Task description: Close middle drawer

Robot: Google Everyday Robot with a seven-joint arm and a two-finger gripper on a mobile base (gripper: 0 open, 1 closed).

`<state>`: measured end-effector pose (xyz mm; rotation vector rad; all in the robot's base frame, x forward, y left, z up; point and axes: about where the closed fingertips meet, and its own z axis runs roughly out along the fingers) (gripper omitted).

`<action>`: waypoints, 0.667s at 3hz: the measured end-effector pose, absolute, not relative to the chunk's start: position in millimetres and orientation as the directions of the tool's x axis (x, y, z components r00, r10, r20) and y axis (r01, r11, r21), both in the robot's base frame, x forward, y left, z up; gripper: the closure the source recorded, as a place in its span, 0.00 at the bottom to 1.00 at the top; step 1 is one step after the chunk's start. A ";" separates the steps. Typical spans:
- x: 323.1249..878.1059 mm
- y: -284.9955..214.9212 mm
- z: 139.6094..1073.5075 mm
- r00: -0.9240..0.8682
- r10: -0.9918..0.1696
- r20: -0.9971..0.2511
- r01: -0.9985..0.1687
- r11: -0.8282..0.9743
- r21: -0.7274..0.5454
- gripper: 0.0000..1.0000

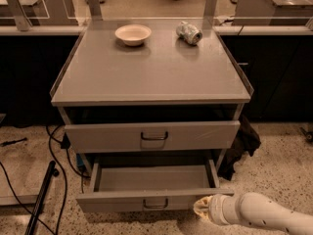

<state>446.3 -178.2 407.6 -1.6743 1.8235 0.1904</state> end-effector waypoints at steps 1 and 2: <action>463.4 -174.9 400.0 0.041 -0.841 -0.540 -0.921 0.178 -0.348 1.00; 478.9 -172.4 392.5 0.048 -0.836 -0.547 -0.910 0.189 -0.369 1.00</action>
Offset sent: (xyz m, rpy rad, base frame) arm 0.0527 0.0055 -0.0227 0.0186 -0.0976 -0.0261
